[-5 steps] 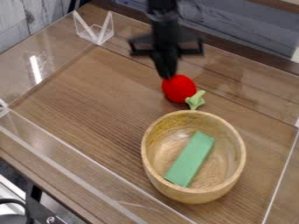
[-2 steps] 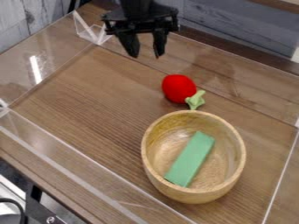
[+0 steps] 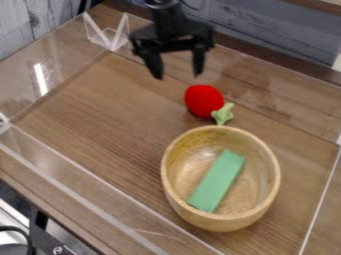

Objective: Move the red object to the left side of the table

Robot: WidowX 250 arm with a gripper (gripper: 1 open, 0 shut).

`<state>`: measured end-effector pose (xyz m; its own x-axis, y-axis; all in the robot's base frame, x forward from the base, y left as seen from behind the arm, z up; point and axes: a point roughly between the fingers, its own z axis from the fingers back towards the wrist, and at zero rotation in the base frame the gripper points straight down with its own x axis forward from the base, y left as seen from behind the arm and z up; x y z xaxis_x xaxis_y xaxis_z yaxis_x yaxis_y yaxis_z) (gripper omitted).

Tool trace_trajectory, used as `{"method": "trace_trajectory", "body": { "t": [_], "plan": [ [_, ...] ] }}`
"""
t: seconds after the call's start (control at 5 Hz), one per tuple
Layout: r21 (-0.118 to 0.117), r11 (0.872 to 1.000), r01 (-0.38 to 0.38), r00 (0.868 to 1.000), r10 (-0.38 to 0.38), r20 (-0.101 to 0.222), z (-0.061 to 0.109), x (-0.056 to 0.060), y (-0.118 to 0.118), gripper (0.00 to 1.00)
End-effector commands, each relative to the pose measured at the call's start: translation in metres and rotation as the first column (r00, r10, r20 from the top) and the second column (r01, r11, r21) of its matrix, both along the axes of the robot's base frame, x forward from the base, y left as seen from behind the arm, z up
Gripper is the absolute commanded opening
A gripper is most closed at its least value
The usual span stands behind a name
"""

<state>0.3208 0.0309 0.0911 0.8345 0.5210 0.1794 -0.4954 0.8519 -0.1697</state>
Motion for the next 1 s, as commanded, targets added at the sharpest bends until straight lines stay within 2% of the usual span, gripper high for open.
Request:
{"method": "trace_trajectory", "body": {
  "t": [0.0,0.2,0.4,0.6,0.8],
  "plan": [
    [-0.021,0.986,-0.164,0.986,0.164,0.017,0.003,0.008,-0.002,1.0],
    [-0.043,0.955,-0.292,0.956,0.293,0.003,-0.004,0.014,0.006,1.0],
    [-0.057,0.886,-0.46,0.888,0.46,-0.009,-0.011,0.023,0.011,1.0],
    [-0.062,0.798,-0.599,0.801,0.599,-0.025,-0.018,0.032,0.014,1.0],
    [-0.057,0.742,-0.668,0.744,0.667,-0.036,-0.029,0.039,0.013,1.0]
  ]
}}
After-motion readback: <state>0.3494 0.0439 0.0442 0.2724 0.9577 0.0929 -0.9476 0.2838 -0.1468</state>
